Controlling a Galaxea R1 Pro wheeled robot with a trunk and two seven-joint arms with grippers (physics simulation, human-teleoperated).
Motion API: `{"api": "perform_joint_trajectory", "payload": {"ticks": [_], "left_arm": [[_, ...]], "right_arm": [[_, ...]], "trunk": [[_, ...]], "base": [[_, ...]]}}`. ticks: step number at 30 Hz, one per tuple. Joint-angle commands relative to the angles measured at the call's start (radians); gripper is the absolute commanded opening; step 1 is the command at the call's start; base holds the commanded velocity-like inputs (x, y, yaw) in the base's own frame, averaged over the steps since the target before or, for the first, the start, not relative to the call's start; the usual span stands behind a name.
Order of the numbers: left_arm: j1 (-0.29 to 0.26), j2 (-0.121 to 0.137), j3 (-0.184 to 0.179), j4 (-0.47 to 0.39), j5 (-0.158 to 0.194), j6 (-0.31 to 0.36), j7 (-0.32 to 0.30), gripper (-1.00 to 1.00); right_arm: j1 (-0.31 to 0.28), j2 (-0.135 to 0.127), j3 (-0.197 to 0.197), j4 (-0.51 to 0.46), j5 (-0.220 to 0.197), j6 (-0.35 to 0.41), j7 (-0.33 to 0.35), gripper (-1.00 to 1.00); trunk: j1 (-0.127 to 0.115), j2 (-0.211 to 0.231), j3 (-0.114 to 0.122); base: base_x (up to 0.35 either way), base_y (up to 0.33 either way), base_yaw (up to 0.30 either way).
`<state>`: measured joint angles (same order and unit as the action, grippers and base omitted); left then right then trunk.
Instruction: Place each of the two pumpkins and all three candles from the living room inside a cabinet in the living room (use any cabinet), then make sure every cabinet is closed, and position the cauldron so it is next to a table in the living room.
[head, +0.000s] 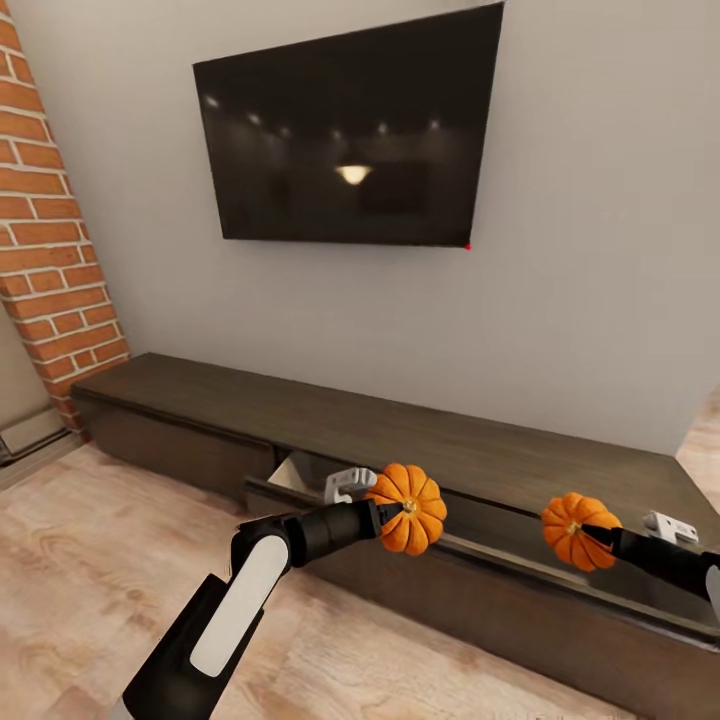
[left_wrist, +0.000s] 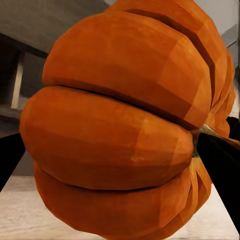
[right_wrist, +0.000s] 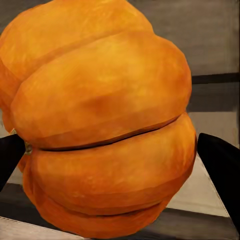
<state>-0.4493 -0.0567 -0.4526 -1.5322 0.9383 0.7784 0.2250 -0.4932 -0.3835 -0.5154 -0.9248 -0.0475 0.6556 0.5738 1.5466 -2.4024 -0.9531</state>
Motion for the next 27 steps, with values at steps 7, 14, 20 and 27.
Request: {"api": "perform_joint_trajectory", "payload": {"ticks": [7, 14, 20, 27], "left_arm": [[0.000, 0.000, 0.001, -0.007, 0.004, 0.000, 0.000, -1.00], [-0.002, 0.028, 0.054, -0.028, 0.007, 0.004, 0.000, -1.00], [0.020, 0.046, 0.069, -0.038, -0.003, 0.016, -0.005, -1.00], [0.020, 0.046, 0.069, -0.038, -0.003, 0.016, -0.005, -1.00]], "right_arm": [[0.000, -0.001, -0.001, 0.001, -0.003, 0.001, 0.008, -1.00], [0.002, -0.020, -0.002, 0.015, 0.005, -0.018, 0.090, -1.00], [-0.010, -0.004, -0.009, -0.012, -0.015, -0.018, 0.113, -1.00], [-0.010, -0.004, -0.009, -0.015, -0.015, -0.018, 0.113, -1.00]], "trunk": [[0.000, 0.000, 0.003], [0.000, 0.000, 0.005], [0.000, 0.000, 0.005], [0.000, 0.000, 0.005]], "base": [[0.028, -0.001, -0.291], [0.244, -0.112, -0.249], [0.047, -0.027, -0.013], [0.000, 0.000, 0.000]]}}
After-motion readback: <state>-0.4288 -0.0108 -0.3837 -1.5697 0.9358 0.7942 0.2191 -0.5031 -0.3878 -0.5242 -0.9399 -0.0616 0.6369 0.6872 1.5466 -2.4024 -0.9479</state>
